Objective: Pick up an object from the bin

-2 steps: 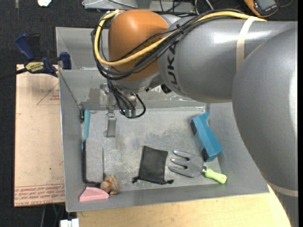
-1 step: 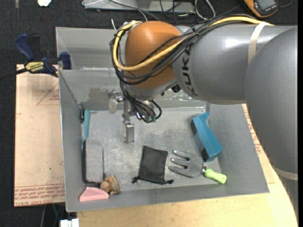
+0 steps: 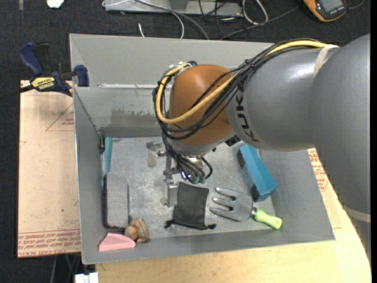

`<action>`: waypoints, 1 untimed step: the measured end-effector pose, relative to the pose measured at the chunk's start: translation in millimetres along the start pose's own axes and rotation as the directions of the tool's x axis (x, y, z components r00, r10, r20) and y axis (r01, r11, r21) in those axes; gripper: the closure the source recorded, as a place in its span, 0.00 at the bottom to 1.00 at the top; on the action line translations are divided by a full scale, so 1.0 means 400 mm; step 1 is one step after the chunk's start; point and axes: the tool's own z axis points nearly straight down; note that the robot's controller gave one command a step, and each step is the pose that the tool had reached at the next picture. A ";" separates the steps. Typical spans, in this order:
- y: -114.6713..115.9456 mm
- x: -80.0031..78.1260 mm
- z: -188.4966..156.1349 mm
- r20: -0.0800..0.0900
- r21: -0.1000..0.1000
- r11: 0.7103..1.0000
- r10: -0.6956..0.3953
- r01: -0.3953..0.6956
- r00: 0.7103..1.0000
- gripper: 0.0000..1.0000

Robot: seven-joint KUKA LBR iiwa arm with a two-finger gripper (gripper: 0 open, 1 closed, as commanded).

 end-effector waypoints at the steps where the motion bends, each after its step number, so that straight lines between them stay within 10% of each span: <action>1: -0.075 0.007 -0.101 0.008 0.000 1.000 0.012 -0.012 1.000 0.00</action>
Offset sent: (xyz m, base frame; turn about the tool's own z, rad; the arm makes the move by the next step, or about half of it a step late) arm -0.0003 -0.0862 -0.0235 -0.1771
